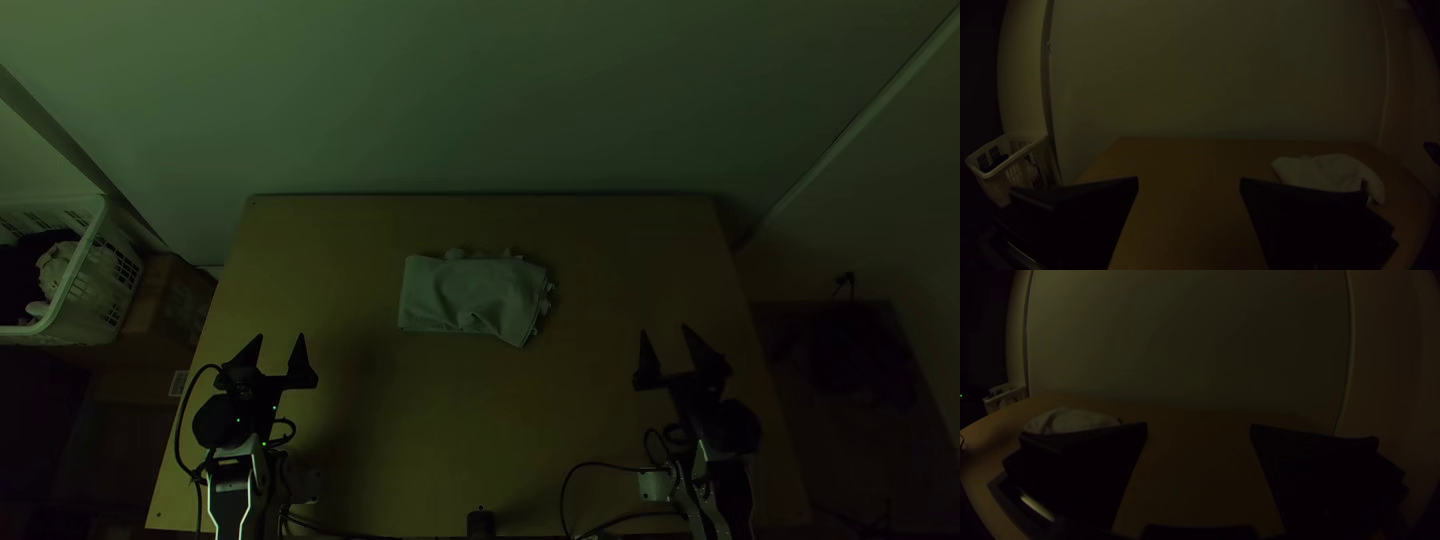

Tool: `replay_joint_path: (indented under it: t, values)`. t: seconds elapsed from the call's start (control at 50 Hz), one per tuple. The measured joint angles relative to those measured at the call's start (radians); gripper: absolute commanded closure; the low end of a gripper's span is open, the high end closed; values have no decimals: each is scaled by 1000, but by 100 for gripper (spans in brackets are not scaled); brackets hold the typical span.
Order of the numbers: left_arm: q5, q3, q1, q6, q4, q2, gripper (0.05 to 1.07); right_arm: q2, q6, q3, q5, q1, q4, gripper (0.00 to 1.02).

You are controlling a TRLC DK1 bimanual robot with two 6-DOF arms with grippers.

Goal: Fold the t-shirt

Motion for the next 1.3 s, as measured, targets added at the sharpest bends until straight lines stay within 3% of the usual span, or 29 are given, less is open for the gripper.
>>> replay_joint_path:
  t: [0.16,0.36,0.48,0.68,1.3]
  values:
    - [0,-1,-18,0,0,0,10,-5,14,-7,1,-25,-42,4]
    - [0,-1,0,0,0,0,10,-5,42,-7,4,-151,-58,4]
    - [0,-1,10,0,0,0,10,-6,32,-25,7,-220,27,4]
    - [0,-1,10,1,0,0,10,-6,-26,-40,29,-254,51,4]
    - [0,-1,10,0,0,0,10,-6,-30,-41,52,-291,51,4]
